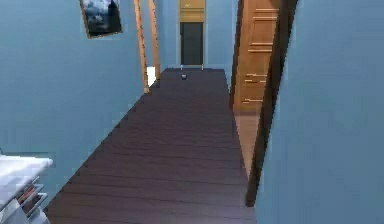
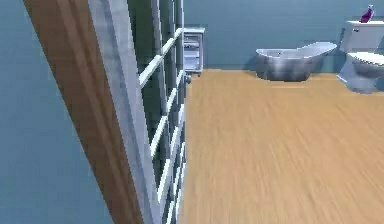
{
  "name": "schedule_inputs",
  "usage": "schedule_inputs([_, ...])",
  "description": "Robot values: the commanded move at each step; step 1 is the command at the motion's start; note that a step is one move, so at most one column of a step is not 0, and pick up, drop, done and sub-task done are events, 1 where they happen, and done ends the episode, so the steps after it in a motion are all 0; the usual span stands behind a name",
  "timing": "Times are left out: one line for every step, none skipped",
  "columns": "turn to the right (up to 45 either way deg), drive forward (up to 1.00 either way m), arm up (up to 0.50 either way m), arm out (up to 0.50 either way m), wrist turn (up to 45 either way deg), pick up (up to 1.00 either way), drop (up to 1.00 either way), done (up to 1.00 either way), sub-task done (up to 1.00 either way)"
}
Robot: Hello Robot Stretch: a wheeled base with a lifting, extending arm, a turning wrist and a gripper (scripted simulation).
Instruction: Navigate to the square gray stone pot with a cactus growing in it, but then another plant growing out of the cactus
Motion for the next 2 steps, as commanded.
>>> schedule_inputs([0.0,1.0,0.0,0.0,0.0,0.0,0.0,0.0,0.0])
schedule_inputs([3.0,0.0,0.0,0.0,0.0,0.0,0.0,0.0,0.0])
